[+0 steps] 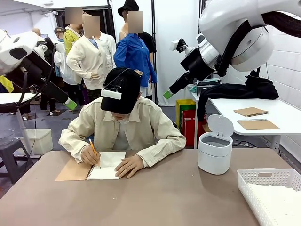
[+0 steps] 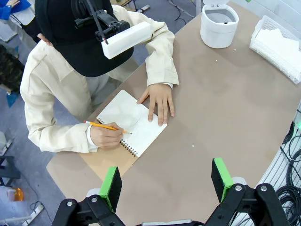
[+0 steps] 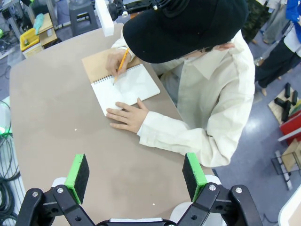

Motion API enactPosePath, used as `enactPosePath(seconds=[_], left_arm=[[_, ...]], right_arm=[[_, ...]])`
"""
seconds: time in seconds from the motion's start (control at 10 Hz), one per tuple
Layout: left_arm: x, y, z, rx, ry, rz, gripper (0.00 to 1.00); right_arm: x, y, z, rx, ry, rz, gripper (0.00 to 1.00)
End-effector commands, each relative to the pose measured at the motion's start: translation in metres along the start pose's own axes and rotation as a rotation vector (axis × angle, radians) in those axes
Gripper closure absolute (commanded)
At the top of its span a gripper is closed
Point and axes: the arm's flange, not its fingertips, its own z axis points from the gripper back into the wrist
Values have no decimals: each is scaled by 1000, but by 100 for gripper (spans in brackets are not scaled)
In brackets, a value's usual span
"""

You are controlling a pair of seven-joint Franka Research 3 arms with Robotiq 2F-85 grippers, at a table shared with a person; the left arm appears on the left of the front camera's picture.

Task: Sort the paper based on its condition.
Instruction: If a person hands you a paper, place it in the Organizing basket , and if it's crumpled, put it in the Trash can.

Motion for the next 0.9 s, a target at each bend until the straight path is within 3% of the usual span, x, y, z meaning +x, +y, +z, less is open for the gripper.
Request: enactPosePath(seconds=[0.0,0.8], left_arm=[[-1,1,0,-5,-2,6,0],[-1,1,0,-5,-2,6,0]], right_arm=[[0,0,1,5,-9,-2,0],[0,0,1,5,-9,-2,0]])
